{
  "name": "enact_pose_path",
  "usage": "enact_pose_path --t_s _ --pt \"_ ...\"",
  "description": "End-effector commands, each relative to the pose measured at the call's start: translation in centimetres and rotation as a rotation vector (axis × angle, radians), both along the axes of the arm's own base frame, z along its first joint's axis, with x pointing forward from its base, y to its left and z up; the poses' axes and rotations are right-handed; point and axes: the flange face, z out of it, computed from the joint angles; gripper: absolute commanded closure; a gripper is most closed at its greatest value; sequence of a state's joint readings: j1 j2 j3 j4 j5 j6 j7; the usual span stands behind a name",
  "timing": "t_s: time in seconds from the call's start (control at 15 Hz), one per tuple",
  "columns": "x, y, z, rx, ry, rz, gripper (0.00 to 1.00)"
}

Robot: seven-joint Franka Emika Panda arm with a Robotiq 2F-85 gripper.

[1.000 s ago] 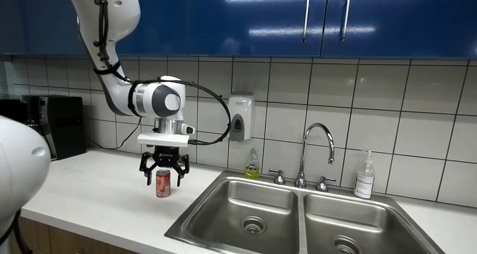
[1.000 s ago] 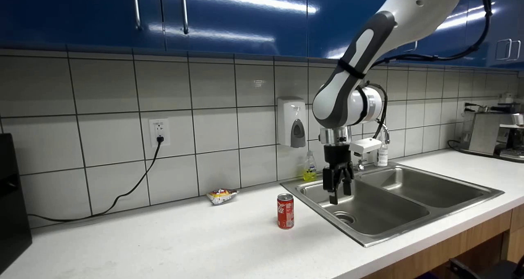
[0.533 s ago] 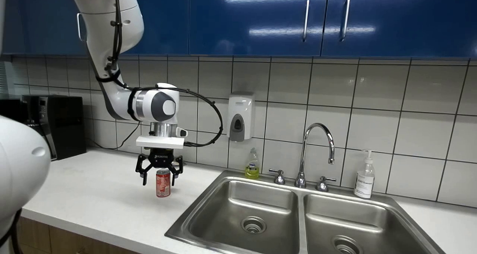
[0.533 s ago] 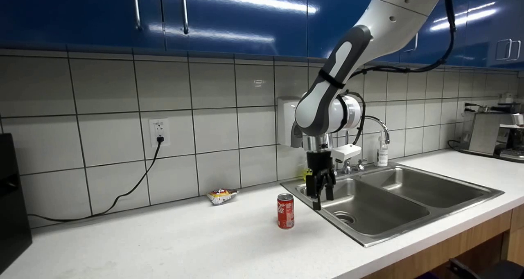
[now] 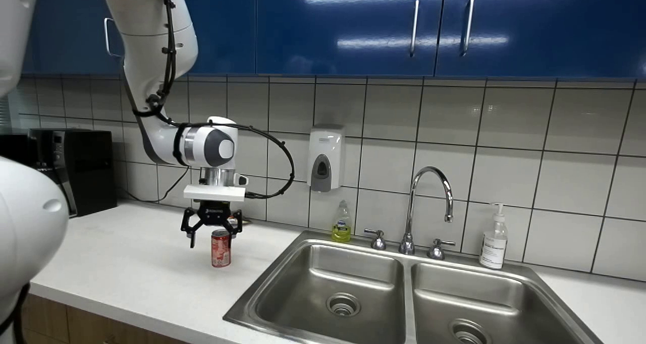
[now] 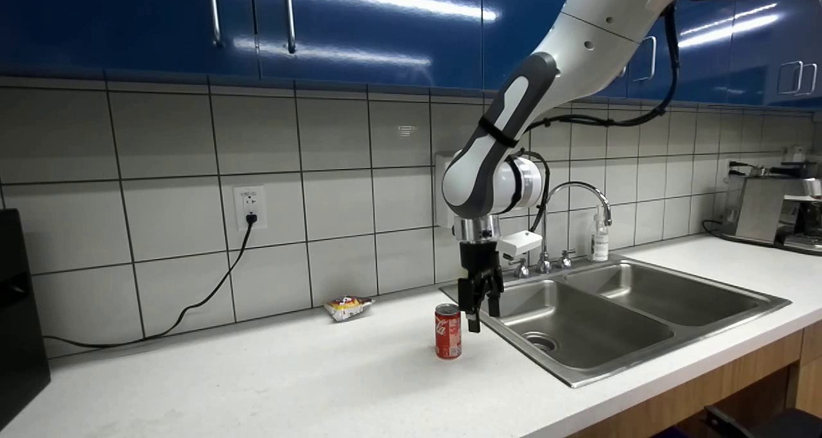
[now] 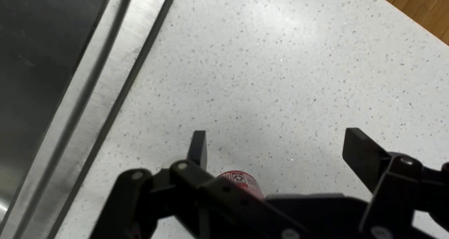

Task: Put the can in the left sink

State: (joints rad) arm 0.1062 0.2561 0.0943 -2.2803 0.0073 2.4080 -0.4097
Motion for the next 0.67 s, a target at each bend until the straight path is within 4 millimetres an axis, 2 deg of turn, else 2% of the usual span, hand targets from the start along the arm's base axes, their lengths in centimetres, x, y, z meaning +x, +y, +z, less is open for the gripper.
enact_pose_path --t_s 0.0,0.6 --pt "1.4 0.8 -0.1 0.024 -0.004 0.025 0.00" --pt "3.6 2.2 -0.7 0.029 -0.031 0.046 0.00"
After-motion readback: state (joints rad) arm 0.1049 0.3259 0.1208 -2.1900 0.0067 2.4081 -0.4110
